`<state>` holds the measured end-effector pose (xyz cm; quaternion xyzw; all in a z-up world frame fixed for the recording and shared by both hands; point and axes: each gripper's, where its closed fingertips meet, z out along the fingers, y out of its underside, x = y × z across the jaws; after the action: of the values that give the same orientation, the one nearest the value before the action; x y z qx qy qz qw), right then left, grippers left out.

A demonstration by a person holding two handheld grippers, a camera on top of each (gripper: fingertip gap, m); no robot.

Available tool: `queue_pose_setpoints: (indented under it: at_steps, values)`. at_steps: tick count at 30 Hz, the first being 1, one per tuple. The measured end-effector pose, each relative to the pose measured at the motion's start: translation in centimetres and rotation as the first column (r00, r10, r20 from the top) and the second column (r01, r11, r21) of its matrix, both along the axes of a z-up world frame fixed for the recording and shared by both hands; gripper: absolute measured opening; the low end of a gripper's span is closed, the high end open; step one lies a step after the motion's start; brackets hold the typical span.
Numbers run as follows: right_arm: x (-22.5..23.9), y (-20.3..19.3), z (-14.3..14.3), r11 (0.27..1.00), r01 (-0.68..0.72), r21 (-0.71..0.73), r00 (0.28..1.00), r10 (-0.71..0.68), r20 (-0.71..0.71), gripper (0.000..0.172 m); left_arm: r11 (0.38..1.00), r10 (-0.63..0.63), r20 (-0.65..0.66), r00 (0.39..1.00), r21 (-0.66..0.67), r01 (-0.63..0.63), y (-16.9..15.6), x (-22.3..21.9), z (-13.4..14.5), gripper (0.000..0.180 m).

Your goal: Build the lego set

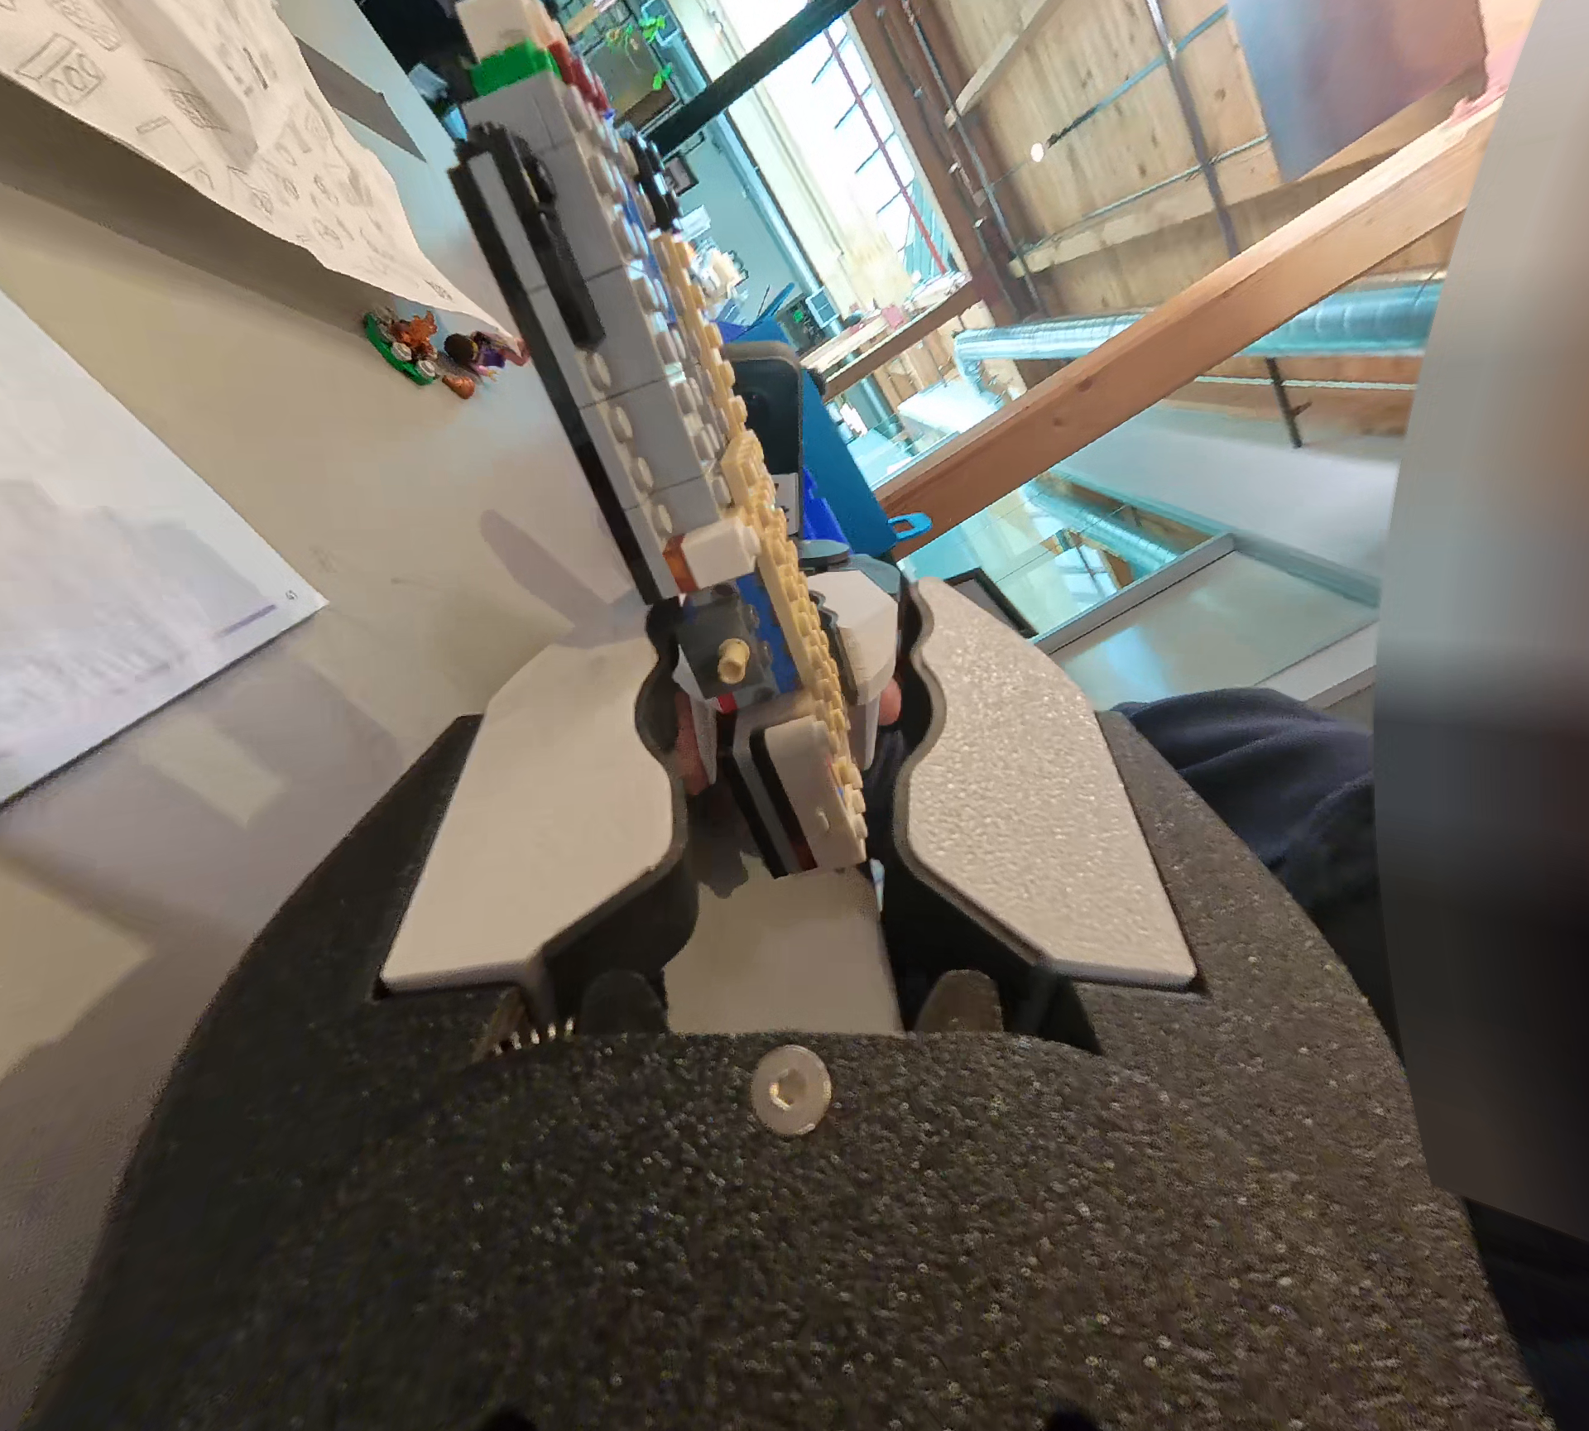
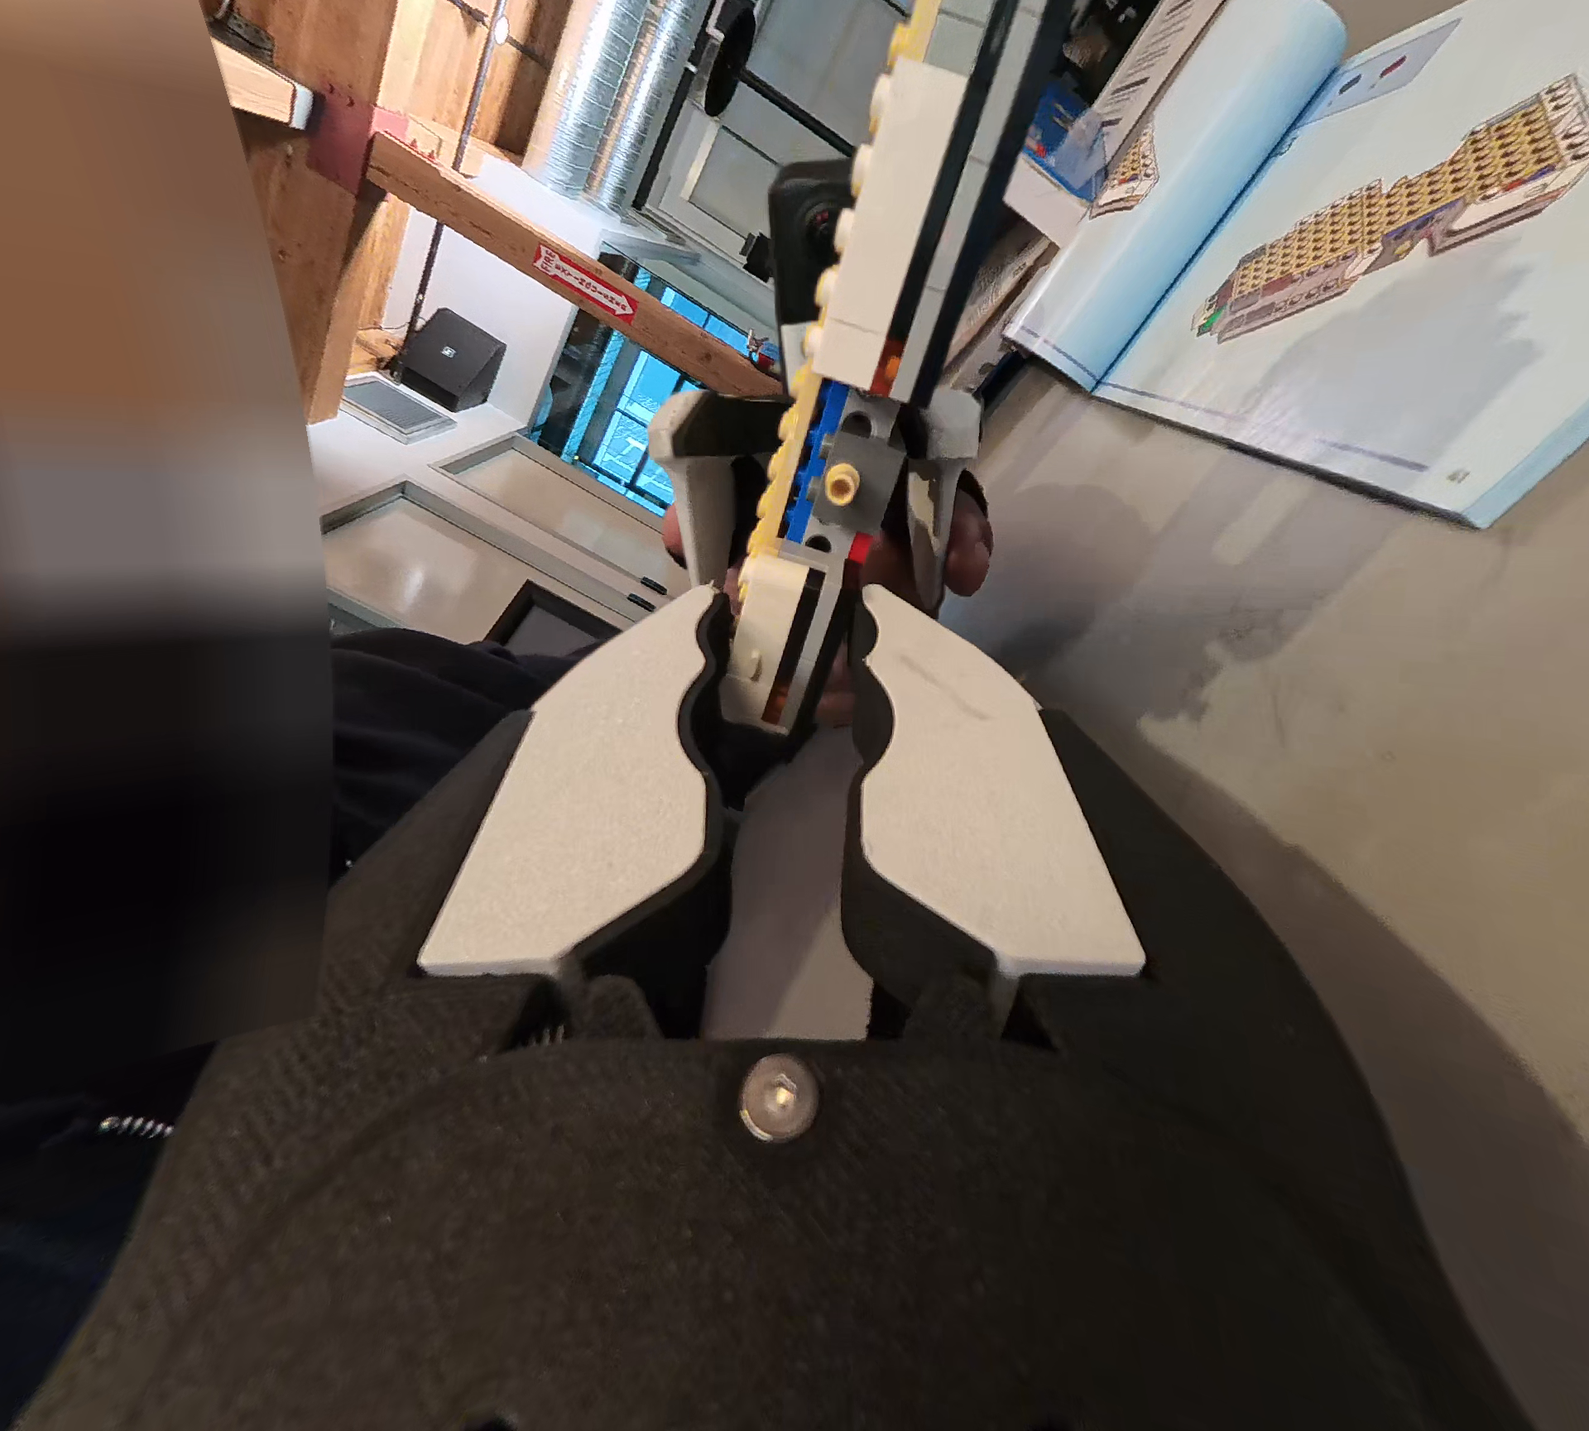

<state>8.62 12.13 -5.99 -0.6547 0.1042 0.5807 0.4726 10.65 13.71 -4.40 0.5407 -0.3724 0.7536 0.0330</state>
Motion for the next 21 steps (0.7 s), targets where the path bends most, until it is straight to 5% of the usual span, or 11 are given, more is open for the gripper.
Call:
queue_pose_setpoints:
  at_steps: [6,21]
  values:
    - [0.2,-0.1,0.0,1.000,0.016,0.003,1.000,-0.016,-0.020,0.026,0.985,0.063,-0.024,0.998,-0.158,-0.066,2.0,-0.6,-0.6,0.042]
    - [1.8,0.2,-0.4,0.993,0.113,-0.021,0.992,-0.114,-0.045,0.026,0.996,-0.020,-0.099,0.995,-0.091,0.011,-0.3,-0.7,-1.8,0.041]
